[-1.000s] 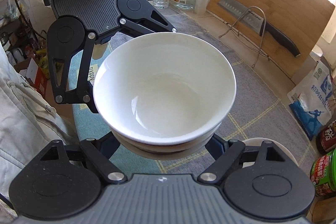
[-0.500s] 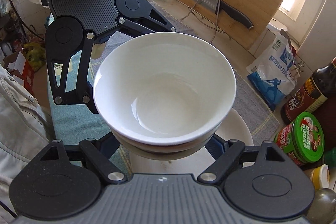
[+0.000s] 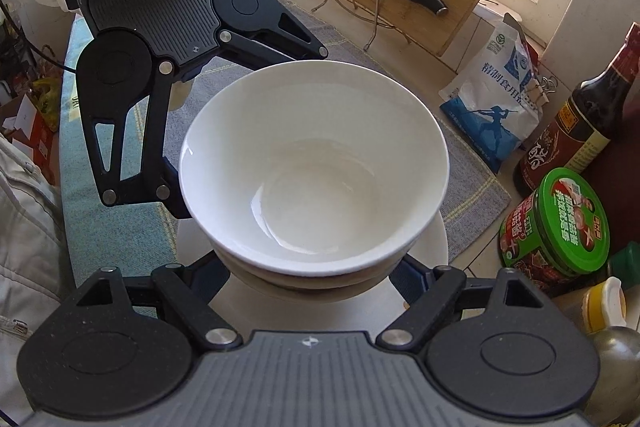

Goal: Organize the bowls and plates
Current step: 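Carry the bowl stack with both grippers and lower it onto the plate stack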

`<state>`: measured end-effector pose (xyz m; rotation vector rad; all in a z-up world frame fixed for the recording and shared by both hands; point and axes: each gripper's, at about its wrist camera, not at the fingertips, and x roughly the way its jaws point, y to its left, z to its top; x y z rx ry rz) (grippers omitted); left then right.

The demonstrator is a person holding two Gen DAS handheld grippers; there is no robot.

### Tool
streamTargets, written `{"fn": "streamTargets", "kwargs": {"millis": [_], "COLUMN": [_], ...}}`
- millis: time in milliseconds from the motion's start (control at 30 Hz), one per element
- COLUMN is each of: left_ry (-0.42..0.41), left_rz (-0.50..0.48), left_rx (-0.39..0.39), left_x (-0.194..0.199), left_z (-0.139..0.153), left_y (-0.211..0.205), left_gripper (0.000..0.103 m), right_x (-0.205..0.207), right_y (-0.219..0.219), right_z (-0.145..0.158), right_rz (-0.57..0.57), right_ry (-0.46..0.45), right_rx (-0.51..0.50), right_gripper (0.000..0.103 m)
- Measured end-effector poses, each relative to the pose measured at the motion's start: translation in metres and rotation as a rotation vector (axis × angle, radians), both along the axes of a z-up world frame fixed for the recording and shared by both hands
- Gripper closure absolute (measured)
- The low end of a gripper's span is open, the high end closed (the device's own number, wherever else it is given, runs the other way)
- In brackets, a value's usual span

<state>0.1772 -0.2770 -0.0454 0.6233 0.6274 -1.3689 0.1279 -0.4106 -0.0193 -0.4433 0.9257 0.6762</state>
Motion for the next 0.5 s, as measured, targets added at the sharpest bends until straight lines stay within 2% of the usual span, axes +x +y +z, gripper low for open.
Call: {"fn": "streamTargets", "kwargs": {"millis": [500], "left_ry": [0.018], "left_rz": [0.021], "left_rx": [0.022], "left_x": [0.0100], "left_z": [-0.0071], "left_y": [-0.0052], "left_gripper": [0.018], "right_x": [0.0072], "right_y": [-0.0028], "right_z": [-0.0086], "right_rz": [-0.020], "right_ry": [0.013], "right_rx": [0.016], "right_gripper": [0.015]}}
